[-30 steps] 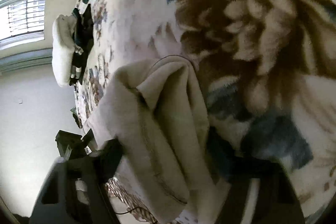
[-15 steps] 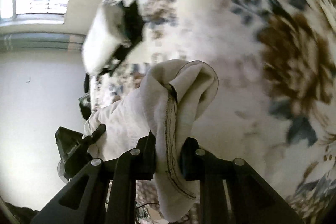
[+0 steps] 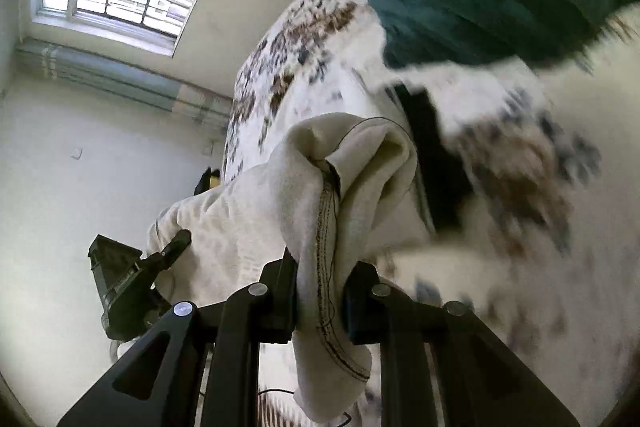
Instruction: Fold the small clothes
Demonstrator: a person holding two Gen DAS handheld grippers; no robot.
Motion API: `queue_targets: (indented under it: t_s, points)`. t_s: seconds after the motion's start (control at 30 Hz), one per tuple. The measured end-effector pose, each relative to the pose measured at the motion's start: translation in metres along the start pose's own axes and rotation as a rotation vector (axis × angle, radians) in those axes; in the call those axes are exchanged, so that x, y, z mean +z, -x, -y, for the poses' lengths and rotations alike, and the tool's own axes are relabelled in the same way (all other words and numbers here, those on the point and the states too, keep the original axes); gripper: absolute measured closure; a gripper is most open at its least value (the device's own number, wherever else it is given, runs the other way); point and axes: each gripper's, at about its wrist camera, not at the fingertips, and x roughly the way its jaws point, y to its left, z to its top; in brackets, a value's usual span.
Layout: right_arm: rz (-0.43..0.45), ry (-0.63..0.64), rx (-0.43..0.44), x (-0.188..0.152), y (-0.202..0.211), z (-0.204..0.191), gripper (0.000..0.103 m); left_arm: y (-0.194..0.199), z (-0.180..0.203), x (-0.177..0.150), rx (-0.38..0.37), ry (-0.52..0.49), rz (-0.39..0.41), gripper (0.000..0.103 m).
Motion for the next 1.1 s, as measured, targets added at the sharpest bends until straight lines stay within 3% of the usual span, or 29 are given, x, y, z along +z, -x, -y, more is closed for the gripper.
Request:
queue_targets:
  t_s: [0.17, 0.27, 0.33, 0.37, 0.4, 0.47, 0.57, 0.6, 0.67, 0.73, 0.87, 1.1]
  points:
    - [-0.007, 0.005, -0.066, 0.074, -0.085, -0.006, 0.085, -0.068, -0.042, 0.038, 0.114, -0.014, -0.103, 0.076]
    - [-0.03, 0.005, -0.127, 0.087, -0.116, 0.008, 0.084, -0.082, -0.047, 0.039, 0.143, -0.072, -0.112, 0.072]
    - [-0.043, 0.011, -0.167, 0.093, -0.128, 0.017, 0.083, -0.079, -0.046, 0.038, 0.169, -0.074, -0.099, 0.062]
    - [-0.048, 0.008, -0.175, 0.095, -0.13, 0.023, 0.08, -0.076, -0.043, 0.037, 0.225, -0.071, -0.09, 0.046]
    - [-0.053, 0.008, -0.192, 0.097, -0.132, 0.025, 0.076, -0.073, -0.039, 0.036, 0.276, -0.079, -0.08, 0.03]
    - [-0.058, 0.027, -0.272, 0.099, -0.132, 0.022, 0.053, -0.068, -0.029, 0.033, 0.359, -0.115, -0.045, 0.017]
    - [-0.034, 0.067, -0.412, 0.096, -0.124, 0.005, 0.035, -0.065, -0.013, 0.024, 0.478, -0.179, -0.035, 0.006]
    - [-0.022, 0.085, -0.446, 0.093, -0.121, -0.002, 0.031, -0.064, -0.006, 0.019, 0.523, -0.209, -0.037, 0.005]
    - [0.032, 0.155, -0.586, 0.084, -0.112, -0.023, 0.008, -0.061, 0.01, 0.006, 0.612, -0.265, -0.019, 0.005]
    - [0.062, 0.219, -0.679, 0.071, -0.107, -0.045, 0.001, -0.055, 0.021, -0.005, 0.63, -0.292, -0.004, 0.005]
    - [0.082, 0.317, -0.801, 0.041, -0.093, -0.078, 0.001, -0.035, 0.044, -0.028, 0.677, -0.317, 0.012, 0.005]
    - [0.145, 0.32, -0.839, -0.001, -0.031, -0.124, 0.001, 0.027, 0.092, -0.057, 0.69, -0.349, 0.058, 0.005]
